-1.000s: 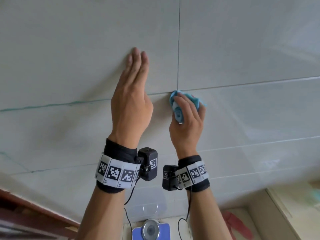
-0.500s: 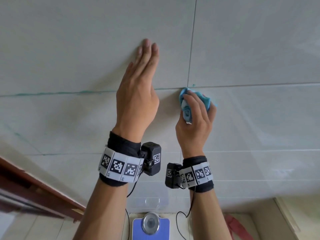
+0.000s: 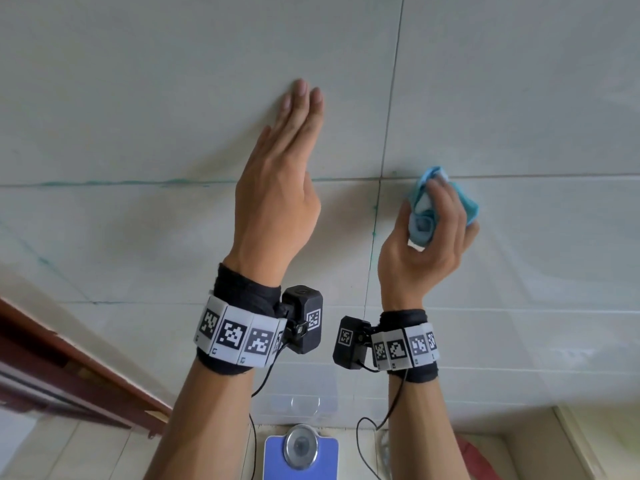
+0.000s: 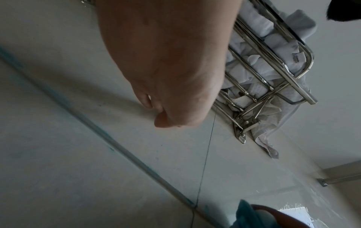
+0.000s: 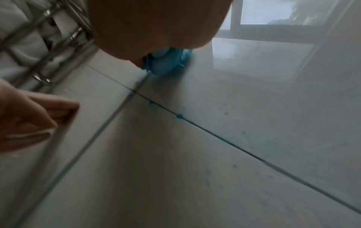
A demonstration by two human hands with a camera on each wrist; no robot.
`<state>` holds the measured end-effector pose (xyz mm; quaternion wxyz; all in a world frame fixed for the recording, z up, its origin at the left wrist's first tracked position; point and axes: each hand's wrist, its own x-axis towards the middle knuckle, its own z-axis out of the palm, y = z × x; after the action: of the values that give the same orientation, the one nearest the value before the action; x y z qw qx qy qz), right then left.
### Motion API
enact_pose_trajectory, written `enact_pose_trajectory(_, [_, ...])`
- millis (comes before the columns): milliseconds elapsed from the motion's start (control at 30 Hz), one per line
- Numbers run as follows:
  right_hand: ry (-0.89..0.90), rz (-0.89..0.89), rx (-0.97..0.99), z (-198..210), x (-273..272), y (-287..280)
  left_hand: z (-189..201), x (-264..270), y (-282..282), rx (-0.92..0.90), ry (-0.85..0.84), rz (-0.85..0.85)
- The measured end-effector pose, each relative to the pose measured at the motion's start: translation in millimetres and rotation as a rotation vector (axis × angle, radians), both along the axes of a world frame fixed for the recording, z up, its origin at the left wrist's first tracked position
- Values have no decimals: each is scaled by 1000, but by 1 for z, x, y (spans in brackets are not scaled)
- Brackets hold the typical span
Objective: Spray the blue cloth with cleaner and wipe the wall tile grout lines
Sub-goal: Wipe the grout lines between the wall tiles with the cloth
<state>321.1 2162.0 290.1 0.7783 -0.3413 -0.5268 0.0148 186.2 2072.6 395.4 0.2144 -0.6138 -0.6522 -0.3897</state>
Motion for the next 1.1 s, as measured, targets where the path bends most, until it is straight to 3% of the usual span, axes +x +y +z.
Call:
enact_pose_trajectory(133, [-6, 51, -78, 11, -3, 3, 0, -1, 0, -3, -7, -5])
enact_pose_trajectory(333, [-287, 148, -41, -9, -17, -11, -2, 0, 2, 0, -3, -1])
enact_pose_trajectory(533, [-81, 87, -48, 19, -4, -4, -1, -1, 2, 9, -6, -11])
enact_pose_trajectory(733, [-207, 93, -64, -12, -27, -12, -2, -1, 3, 2, -1, -12])
enact_pose_trajectory(933, [-115, 72, 7, 11, -8, 1, -1, -3, 0, 1, -11, -18])
enact_pose_trajectory(1100, [-186, 73, 22, -23, -33, -5, -1, -2, 3, -4, -2, -7])
